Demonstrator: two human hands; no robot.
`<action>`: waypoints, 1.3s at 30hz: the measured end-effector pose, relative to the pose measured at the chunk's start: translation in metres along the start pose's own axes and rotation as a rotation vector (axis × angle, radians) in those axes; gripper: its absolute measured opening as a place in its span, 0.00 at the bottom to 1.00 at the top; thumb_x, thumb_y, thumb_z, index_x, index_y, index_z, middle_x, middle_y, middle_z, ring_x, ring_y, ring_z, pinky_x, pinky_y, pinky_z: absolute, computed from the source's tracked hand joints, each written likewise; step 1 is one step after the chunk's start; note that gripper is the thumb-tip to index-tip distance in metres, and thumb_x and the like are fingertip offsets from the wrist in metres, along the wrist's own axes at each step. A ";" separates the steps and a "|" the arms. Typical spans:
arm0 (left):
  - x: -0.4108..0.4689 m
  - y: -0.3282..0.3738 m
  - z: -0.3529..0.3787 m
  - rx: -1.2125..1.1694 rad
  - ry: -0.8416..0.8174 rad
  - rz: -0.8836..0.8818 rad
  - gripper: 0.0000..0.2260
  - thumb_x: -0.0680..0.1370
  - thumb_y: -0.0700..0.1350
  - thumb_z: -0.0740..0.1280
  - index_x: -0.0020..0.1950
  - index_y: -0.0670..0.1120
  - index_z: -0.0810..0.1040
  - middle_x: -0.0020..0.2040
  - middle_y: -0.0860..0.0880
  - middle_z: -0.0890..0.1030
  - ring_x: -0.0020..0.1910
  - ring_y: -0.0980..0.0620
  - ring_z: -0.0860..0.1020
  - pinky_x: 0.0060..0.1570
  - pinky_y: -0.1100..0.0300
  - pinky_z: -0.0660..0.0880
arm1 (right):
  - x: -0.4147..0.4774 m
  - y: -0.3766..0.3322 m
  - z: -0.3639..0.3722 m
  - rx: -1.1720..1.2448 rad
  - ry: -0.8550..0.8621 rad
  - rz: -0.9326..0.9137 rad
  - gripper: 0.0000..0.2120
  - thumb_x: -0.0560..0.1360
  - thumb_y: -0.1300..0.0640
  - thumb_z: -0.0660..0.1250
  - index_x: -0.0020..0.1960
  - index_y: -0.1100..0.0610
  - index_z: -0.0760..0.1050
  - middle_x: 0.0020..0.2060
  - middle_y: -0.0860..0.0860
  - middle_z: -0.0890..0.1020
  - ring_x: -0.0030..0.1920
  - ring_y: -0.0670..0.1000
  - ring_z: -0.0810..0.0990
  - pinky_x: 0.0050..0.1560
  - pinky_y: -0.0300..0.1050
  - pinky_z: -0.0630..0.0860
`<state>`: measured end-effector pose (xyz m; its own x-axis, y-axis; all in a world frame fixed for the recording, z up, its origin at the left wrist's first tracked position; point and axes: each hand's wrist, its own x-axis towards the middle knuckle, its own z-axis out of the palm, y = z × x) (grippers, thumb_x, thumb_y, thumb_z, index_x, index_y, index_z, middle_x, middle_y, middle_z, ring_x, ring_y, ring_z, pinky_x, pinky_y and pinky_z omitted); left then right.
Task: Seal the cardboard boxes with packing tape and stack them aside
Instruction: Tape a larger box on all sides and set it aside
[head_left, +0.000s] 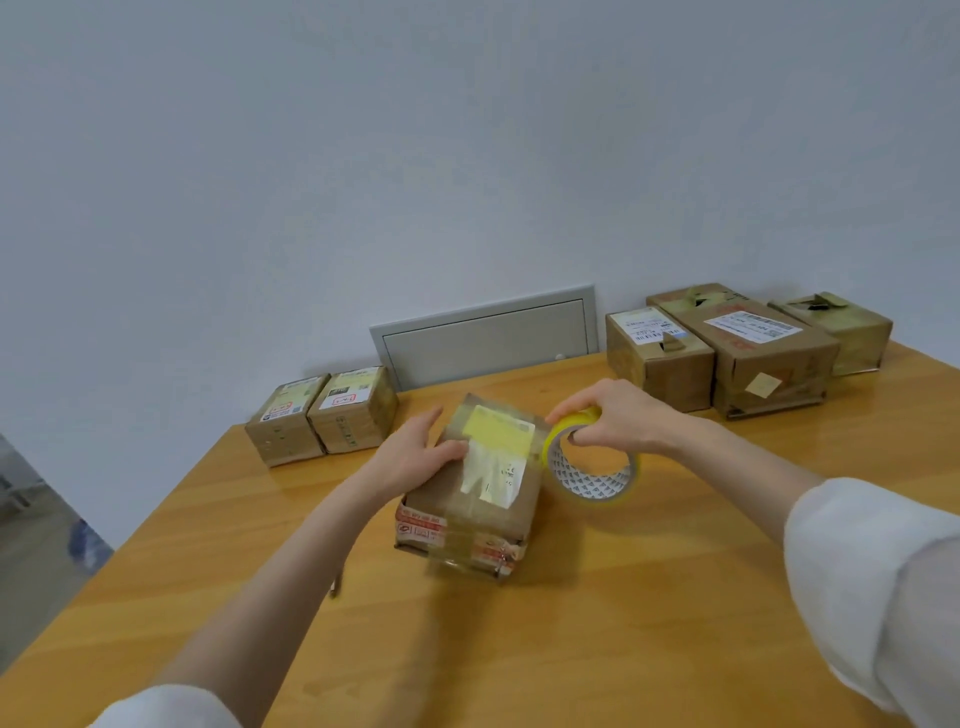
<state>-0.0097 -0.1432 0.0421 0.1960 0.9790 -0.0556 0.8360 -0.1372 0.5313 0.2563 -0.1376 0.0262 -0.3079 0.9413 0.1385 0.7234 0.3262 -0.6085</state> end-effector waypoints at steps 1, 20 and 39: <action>0.002 0.007 0.002 0.258 0.041 0.115 0.35 0.79 0.58 0.62 0.79 0.47 0.51 0.78 0.47 0.55 0.75 0.47 0.59 0.71 0.52 0.61 | 0.001 -0.001 0.001 -0.028 0.004 0.003 0.16 0.71 0.57 0.67 0.54 0.39 0.79 0.64 0.46 0.77 0.28 0.31 0.70 0.38 0.32 0.66; 0.002 0.016 0.040 0.644 -0.163 0.113 0.38 0.79 0.58 0.56 0.78 0.45 0.39 0.78 0.44 0.38 0.77 0.45 0.40 0.74 0.43 0.42 | -0.002 -0.015 0.027 0.189 0.160 0.016 0.30 0.69 0.59 0.69 0.68 0.42 0.67 0.48 0.46 0.78 0.46 0.49 0.76 0.44 0.41 0.73; 0.004 0.017 0.041 0.651 -0.150 0.057 0.34 0.80 0.59 0.55 0.78 0.53 0.38 0.79 0.42 0.40 0.77 0.42 0.42 0.74 0.41 0.45 | -0.037 0.029 0.029 0.098 -0.046 0.047 0.26 0.67 0.58 0.64 0.61 0.36 0.75 0.63 0.46 0.77 0.31 0.35 0.73 0.33 0.31 0.69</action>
<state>0.0261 -0.1482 0.0158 0.2791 0.9423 -0.1846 0.9515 -0.2973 -0.0789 0.2702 -0.1652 -0.0193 -0.3048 0.9495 0.0739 0.6745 0.2700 -0.6871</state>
